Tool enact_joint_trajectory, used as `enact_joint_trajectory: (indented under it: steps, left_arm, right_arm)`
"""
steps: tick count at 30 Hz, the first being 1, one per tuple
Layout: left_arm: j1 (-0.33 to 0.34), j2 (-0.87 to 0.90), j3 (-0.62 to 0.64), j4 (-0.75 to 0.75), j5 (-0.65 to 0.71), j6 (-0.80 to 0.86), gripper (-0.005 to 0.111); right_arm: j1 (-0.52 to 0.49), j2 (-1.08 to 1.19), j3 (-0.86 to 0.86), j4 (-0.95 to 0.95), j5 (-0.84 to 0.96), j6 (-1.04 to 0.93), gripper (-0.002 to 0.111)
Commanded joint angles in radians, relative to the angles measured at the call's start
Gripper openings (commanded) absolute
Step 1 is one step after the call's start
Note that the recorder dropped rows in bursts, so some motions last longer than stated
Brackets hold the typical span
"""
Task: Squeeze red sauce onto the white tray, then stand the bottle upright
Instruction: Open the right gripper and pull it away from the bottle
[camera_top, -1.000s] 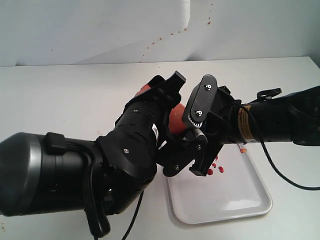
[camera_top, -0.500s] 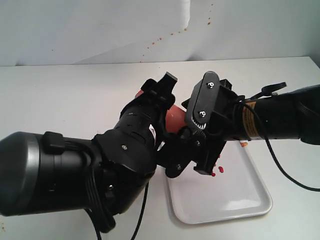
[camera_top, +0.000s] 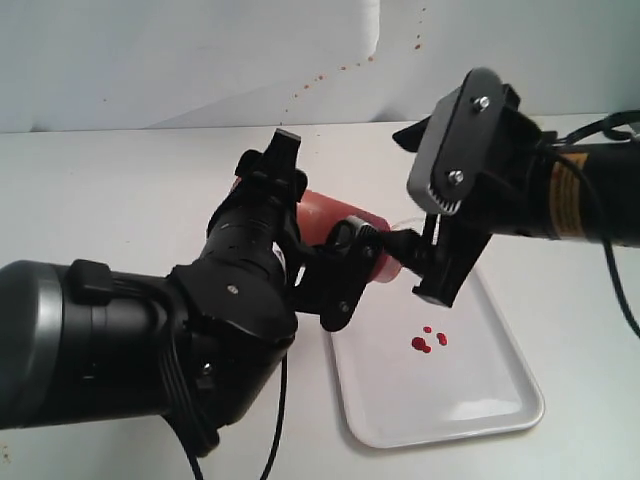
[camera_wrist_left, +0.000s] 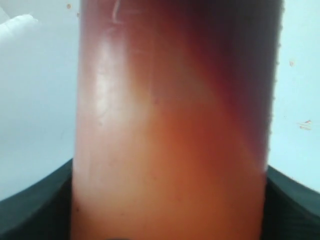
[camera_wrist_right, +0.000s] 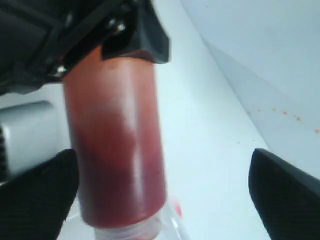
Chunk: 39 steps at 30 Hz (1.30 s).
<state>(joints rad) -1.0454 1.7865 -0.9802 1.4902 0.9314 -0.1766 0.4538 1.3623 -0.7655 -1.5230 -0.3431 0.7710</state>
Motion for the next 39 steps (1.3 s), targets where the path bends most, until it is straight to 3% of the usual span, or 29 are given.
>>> enact_joint_trajectory:
  steps: [1,8,20,33,39]
  left_arm:
    - [0.0,-0.007,0.048,0.094,-0.011,-0.135,0.0]
    - [0.0,-0.007,0.092,0.127,-0.011,-0.354,0.0]
    - [0.0,-0.007,0.306,0.254,-0.008,-0.854,0.0]
    - [0.0,-0.007,0.342,0.254,-0.059,-0.939,0.0]
    - [0.0,-0.023,0.342,0.254,-0.038,-1.097,0.0]
  right_arm:
    - [0.013,-0.117,-0.005,0.049,0.066,0.074,0.081]
    - [0.013,-0.251,-0.005,0.072,0.231,0.211,0.077]
    - [0.013,-0.277,-0.005,0.098,0.384,0.254,0.075]
    - [0.013,-0.275,0.001,0.102,0.382,0.262,0.075]
    - [0.013,-0.204,0.021,0.102,0.467,0.288,0.075]
